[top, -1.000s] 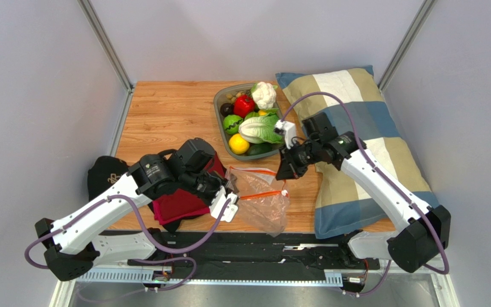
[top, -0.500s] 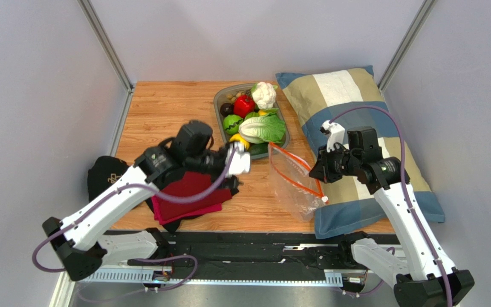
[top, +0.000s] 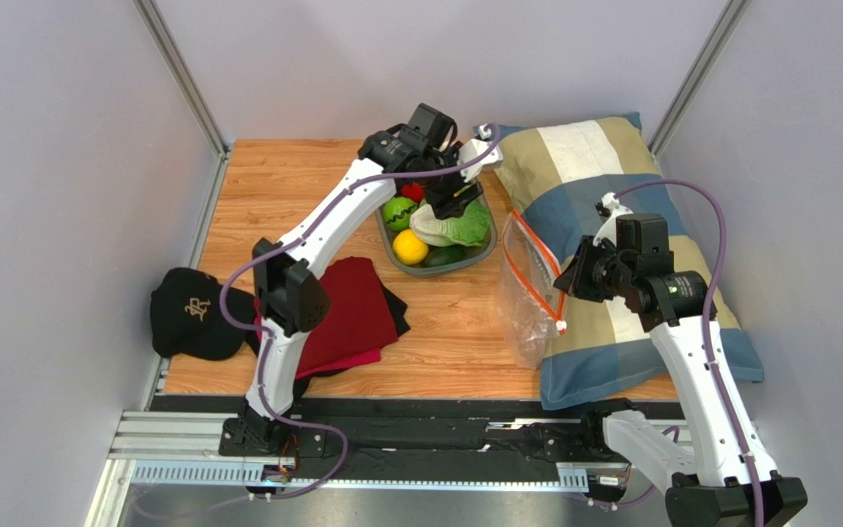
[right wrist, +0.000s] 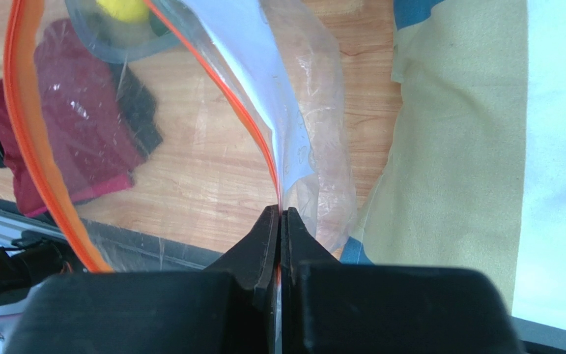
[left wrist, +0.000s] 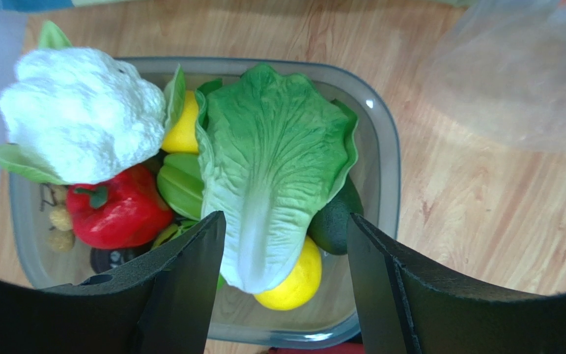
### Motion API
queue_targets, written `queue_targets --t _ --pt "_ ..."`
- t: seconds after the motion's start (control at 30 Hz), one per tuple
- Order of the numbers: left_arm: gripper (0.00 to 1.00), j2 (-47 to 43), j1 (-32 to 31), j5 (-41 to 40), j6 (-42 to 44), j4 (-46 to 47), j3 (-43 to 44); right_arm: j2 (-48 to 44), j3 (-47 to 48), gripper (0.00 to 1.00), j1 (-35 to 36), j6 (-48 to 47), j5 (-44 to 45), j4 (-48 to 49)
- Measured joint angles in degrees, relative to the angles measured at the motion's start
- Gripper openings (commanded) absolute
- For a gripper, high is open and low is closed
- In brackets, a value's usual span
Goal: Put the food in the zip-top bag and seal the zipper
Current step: Pick up the fake vegetable from the bin.
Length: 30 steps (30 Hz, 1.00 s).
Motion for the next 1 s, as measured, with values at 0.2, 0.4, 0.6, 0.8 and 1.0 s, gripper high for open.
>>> queue_targets --t 0.2,0.4,0.6,0.8,1.0 --pt "0.74 7.0 -0.3 -3.9 1.4 -1.3 1.5 -1.0 1.6 0.00 0.0 1.8 3.4 -0.2" --pt "0.99 10.8 -2.6 -8.3 5.5 -1.3 1.9 -2.3 1.8 0.00 0.0 1.9 5.2 -0.4" --pt "0.99 14.2 -5.1 -13.7 9.3 -0.3 1.9 -2.4 1.8 0.00 0.0 1.9 5.1 -0.4" --pt "0.78 16.2 -6.2 -18.5 12.6 1.2 2.2 -2.4 1.8 0.00 0.0 1.9 5.1 -0.4" --pt "0.38 15.9 -6.4 -20.2 14.3 3.6 1.5 -2.4 1.8 0.00 0.0 1.8 5.1 -0.4"
